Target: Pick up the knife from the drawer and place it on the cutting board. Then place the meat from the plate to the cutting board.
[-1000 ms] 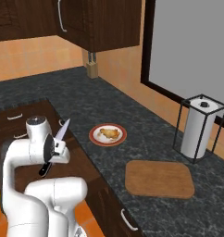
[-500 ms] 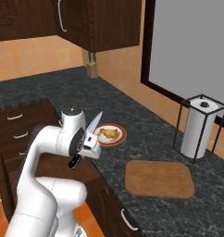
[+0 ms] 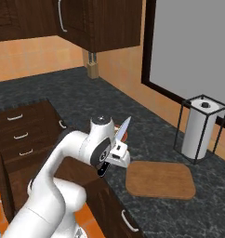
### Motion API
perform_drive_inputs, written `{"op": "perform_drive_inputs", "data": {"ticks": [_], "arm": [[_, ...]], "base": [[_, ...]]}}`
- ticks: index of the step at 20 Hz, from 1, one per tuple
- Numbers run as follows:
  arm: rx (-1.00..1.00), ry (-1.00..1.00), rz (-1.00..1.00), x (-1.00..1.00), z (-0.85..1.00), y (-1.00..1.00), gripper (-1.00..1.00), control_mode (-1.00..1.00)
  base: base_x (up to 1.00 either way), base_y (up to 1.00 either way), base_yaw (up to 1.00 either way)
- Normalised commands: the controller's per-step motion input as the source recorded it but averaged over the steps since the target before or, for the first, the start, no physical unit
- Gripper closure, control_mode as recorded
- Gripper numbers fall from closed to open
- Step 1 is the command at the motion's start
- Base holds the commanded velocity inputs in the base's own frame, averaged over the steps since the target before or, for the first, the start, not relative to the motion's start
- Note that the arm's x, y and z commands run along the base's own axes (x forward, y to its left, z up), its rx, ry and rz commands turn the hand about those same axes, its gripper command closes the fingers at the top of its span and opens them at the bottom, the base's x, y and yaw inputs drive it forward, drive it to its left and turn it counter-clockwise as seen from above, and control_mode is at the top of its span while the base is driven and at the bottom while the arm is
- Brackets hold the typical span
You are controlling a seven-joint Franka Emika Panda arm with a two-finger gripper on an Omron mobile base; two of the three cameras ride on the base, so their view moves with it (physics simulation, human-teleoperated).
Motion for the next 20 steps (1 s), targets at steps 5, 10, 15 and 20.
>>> {"op": "perform_drive_inputs", "data": {"ticks": [5, 10, 15, 20], "arm": [[-0.07, 0.04, -0.05, 0.34, -0.05, -1.00, 1.00, -1.00], [-0.07, 0.03, -0.01, 0.08, -0.31, -1.00, 1.00, -1.00], [-0.02, 0.11, -0.03, 0.11, -0.33, -1.00, 1.00, -1.00], [0.00, 0.07, 0.00, 0.42, -0.37, -0.92, 1.00, -1.00]], "base": [[0.00, 0.00, 0.00], [0.00, 0.00, 0.00], [0.00, 0.00, 0.00], [0.00, 0.00, 0.00]]}}
